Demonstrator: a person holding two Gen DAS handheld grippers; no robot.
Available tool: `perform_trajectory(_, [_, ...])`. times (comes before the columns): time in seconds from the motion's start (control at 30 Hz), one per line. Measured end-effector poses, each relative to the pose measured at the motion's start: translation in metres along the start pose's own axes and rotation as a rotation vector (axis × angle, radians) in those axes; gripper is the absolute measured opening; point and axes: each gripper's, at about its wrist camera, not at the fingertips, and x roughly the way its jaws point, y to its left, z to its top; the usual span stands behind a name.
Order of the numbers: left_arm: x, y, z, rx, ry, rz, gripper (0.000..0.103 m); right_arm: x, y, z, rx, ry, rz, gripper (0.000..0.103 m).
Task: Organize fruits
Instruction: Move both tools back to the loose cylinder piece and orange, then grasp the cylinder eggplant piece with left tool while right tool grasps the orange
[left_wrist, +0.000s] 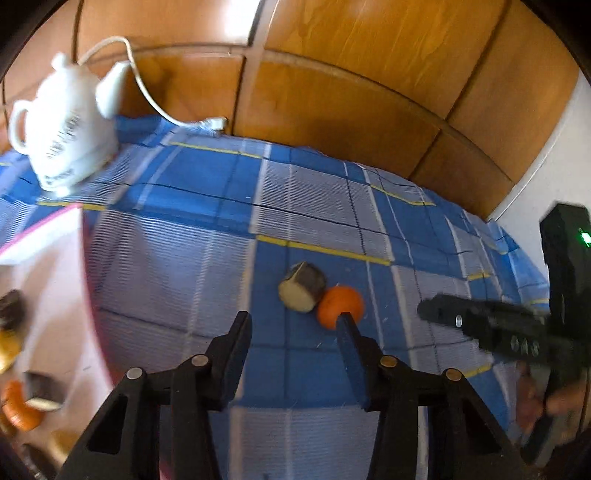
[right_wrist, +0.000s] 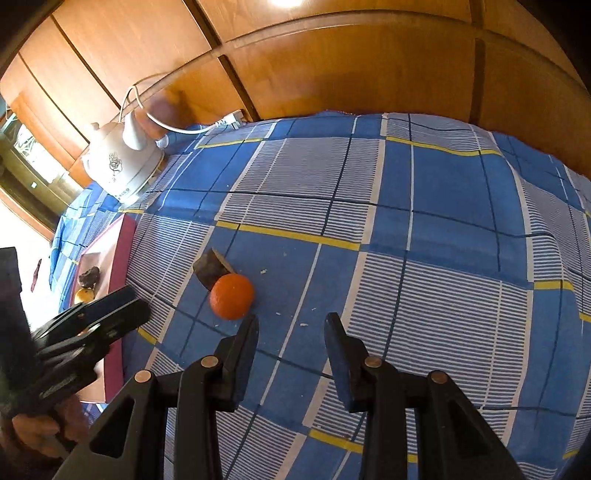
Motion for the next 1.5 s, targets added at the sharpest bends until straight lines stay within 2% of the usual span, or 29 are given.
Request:
perform_trajectory(0.07, [0.013,-0.003,0.009,-0.005,-0.001,-0.006,0.051,0.0,0.001,0.001,0.003,0.005,0.007,0.037])
perform_trajectory(0.13, [0.024,-0.006,0.014,-0.004,0.009,0.007,0.062,0.002,0.002,0.001,0.003,0.015,0.009,0.037])
perform_trajectory(0.27, [0.048,-0.004,0.023,-0.02,0.043,-0.009,0.062,0.005,0.001,0.002,0.011,0.032,0.011,0.037])
perform_trajectory(0.4, [0.068,0.006,0.025,-0.074,0.075,-0.052,0.059,0.004,0.001,0.004,0.015,0.034,0.014,0.037])
perform_trajectory(0.47, [0.075,0.011,0.024,-0.104,0.087,-0.088,0.045,0.005,0.002,0.004,0.011,0.037,0.013,0.037])
perform_trajectory(0.5, [0.075,0.014,0.023,-0.124,0.086,-0.115,0.044,0.006,0.003,0.004,0.006,0.04,0.01,0.037])
perform_trajectory(0.67, [0.064,0.02,0.016,-0.156,0.073,-0.131,0.043,0.014,0.004,0.003,-0.017,0.059,-0.005,0.037])
perform_trajectory(0.77, [0.051,0.026,0.01,-0.171,0.054,-0.113,0.043,0.02,0.006,0.0,-0.029,0.076,0.007,0.037])
perform_trajectory(0.93, [0.026,0.031,-0.005,-0.149,0.026,-0.01,0.043,0.033,0.016,-0.006,-0.054,0.096,0.059,0.037])
perform_trajectory(1.03, [0.009,0.028,-0.018,-0.091,0.006,0.05,0.043,0.036,0.024,-0.008,-0.081,0.086,0.101,0.037])
perform_trajectory(1.07, [0.004,0.026,-0.023,-0.072,-0.002,0.061,0.043,0.036,0.027,-0.009,-0.091,0.076,0.111,0.04])
perform_trajectory(1.17, [-0.01,0.021,-0.036,-0.027,-0.026,0.075,0.043,0.037,0.03,-0.007,-0.095,0.057,0.121,0.047])
perform_trajectory(1.3, [-0.025,0.015,-0.049,0.004,-0.048,0.077,0.043,0.041,0.033,0.001,-0.079,0.04,0.119,0.049])
perform_trajectory(1.37, [-0.028,0.011,-0.053,0.011,-0.055,0.079,0.043,0.042,0.036,0.005,-0.078,0.026,0.123,0.055])
perform_trajectory(1.5, [-0.032,0.007,-0.06,0.021,-0.058,0.08,0.043,0.048,0.044,0.011,-0.096,0.021,0.104,0.056])
